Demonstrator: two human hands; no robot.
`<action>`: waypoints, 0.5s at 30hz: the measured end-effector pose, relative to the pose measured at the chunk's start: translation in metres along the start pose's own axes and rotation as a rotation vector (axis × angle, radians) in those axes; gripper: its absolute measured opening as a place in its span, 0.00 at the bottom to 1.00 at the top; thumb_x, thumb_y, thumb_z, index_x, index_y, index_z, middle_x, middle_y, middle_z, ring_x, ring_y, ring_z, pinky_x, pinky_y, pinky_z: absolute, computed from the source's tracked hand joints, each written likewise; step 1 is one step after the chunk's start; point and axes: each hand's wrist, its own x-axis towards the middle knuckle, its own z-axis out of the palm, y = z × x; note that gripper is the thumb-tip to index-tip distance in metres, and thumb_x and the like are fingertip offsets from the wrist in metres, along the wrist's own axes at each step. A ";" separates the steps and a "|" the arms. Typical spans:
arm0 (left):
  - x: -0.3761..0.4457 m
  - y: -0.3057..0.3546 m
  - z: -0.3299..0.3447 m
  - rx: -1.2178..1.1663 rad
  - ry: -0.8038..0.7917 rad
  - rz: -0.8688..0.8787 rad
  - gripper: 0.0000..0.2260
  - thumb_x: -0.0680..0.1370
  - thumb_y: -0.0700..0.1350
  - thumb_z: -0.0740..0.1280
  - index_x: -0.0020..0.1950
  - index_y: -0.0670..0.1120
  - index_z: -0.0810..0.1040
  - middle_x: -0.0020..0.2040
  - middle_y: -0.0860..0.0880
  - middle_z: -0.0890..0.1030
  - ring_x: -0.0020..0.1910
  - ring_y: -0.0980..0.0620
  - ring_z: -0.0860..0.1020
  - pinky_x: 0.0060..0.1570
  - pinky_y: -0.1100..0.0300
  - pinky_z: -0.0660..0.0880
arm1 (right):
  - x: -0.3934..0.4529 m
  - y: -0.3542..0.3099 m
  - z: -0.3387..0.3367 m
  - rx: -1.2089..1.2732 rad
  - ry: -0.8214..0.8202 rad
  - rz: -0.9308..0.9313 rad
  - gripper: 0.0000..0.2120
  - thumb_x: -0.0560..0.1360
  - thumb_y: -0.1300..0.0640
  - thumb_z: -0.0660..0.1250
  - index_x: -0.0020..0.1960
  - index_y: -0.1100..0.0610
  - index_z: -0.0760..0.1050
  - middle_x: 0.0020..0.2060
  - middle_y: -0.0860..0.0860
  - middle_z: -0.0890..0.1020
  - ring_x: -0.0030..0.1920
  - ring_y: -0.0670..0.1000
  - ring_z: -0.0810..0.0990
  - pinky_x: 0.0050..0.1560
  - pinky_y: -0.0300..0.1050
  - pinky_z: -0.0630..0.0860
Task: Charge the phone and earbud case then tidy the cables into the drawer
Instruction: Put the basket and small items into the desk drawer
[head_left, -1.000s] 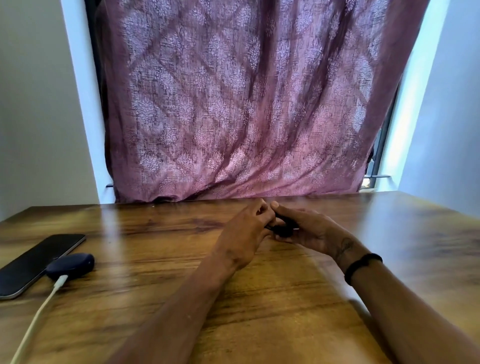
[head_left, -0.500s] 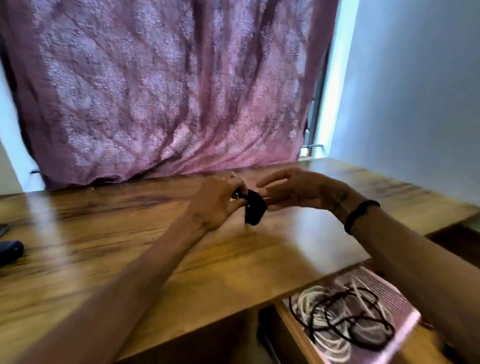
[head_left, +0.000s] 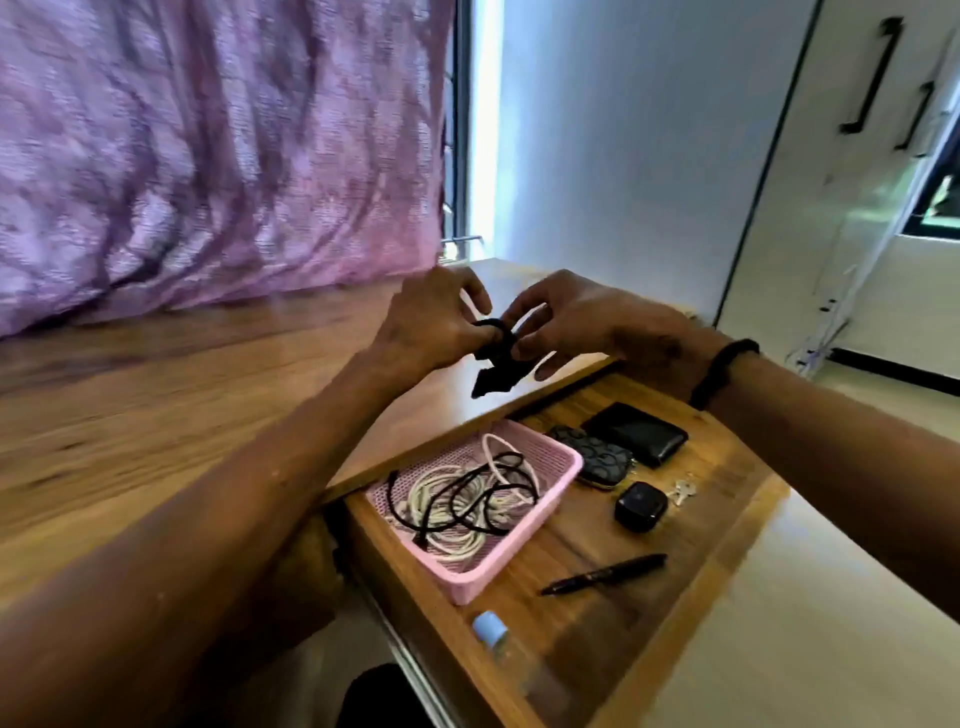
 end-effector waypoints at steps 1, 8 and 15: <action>0.003 0.015 0.011 -0.043 -0.016 -0.003 0.13 0.67 0.52 0.81 0.45 0.51 0.81 0.36 0.53 0.83 0.37 0.55 0.83 0.41 0.59 0.78 | -0.010 0.010 -0.013 -0.013 0.017 0.037 0.12 0.75 0.69 0.72 0.57 0.60 0.81 0.48 0.59 0.88 0.47 0.55 0.88 0.46 0.50 0.86; 0.019 0.092 0.108 -0.222 -0.171 -0.082 0.15 0.63 0.56 0.82 0.41 0.52 0.81 0.46 0.50 0.84 0.49 0.49 0.83 0.52 0.52 0.81 | -0.057 0.088 -0.088 -0.174 -0.047 0.255 0.11 0.77 0.71 0.69 0.56 0.62 0.80 0.46 0.57 0.84 0.42 0.50 0.82 0.35 0.38 0.81; 0.021 0.143 0.209 -0.420 -0.504 -0.413 0.11 0.72 0.46 0.80 0.48 0.44 0.82 0.39 0.44 0.87 0.35 0.51 0.87 0.42 0.53 0.86 | -0.071 0.166 -0.134 -0.303 -0.188 0.479 0.13 0.80 0.68 0.65 0.59 0.55 0.81 0.49 0.55 0.83 0.43 0.50 0.83 0.39 0.43 0.81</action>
